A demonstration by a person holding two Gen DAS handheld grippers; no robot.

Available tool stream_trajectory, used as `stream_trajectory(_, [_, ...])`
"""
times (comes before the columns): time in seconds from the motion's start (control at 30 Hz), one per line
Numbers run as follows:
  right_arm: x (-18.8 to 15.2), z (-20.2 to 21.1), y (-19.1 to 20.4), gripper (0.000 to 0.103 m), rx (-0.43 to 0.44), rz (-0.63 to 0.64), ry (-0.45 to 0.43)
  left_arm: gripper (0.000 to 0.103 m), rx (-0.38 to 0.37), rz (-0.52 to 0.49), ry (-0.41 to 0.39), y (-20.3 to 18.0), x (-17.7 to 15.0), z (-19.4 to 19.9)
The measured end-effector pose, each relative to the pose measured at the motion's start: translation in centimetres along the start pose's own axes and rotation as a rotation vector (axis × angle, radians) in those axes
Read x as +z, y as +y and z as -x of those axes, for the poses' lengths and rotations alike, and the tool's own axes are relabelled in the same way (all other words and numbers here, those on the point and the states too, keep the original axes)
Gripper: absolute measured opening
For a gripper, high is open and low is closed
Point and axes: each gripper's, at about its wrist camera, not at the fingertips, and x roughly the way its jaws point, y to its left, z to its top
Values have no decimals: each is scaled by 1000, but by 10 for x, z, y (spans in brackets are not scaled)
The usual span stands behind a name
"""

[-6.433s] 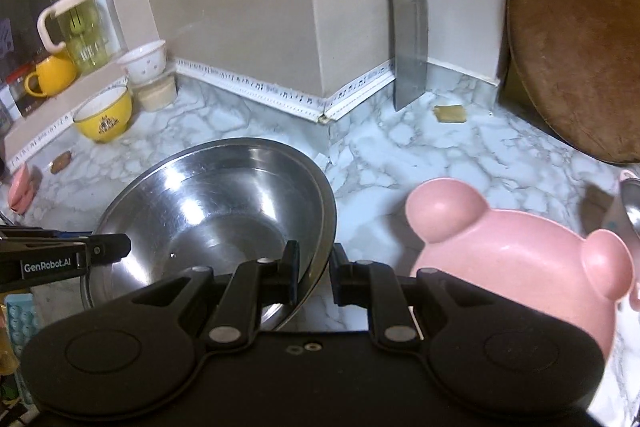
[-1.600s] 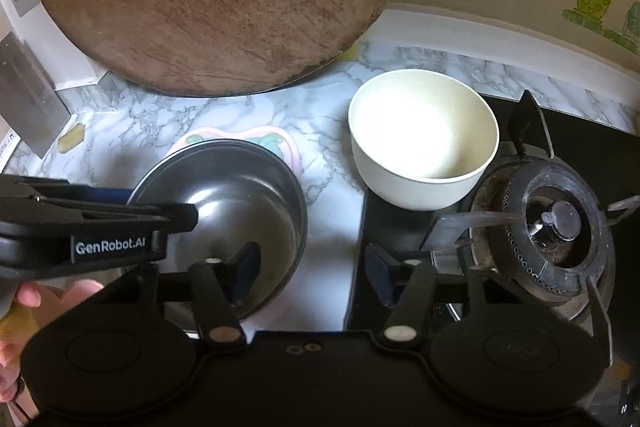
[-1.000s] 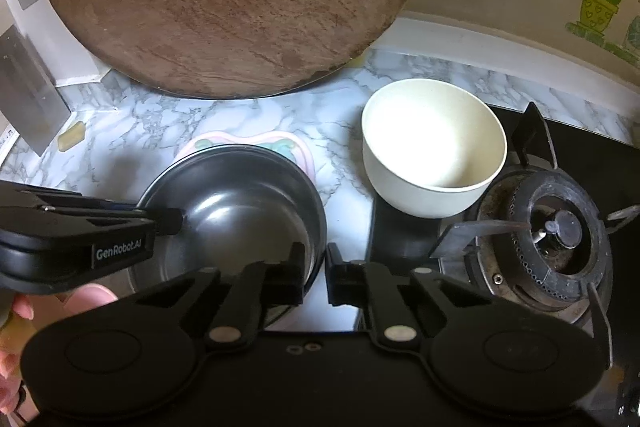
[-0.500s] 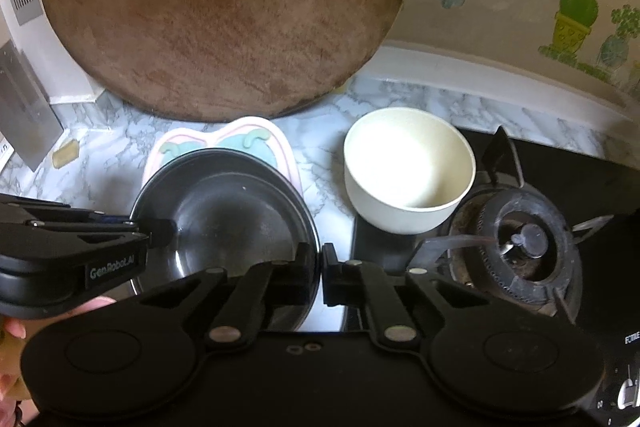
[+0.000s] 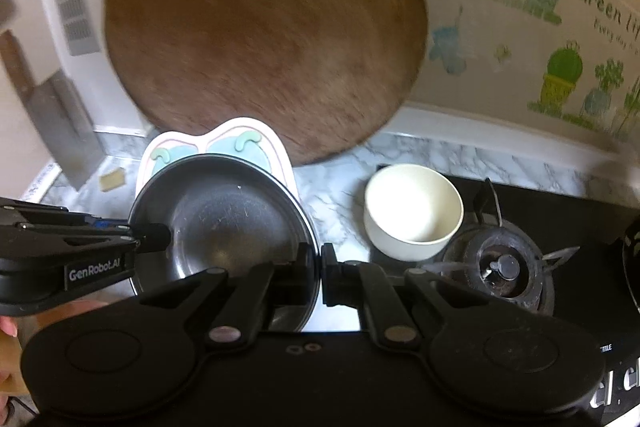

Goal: Organize plates and bowls
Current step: 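Lift the pink pot with both grippers and carry it over the steel basin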

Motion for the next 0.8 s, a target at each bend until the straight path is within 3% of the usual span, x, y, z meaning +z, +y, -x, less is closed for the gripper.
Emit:
stream_trajectory(0.5, [-12, 61, 134, 7, 168, 161, -42, 7, 129, 145, -57, 116, -78, 116])
stream_trajectory(0.8, [-38, 73, 230, 7, 304, 271, -8, 7, 218, 289, -22, 193, -137, 160])
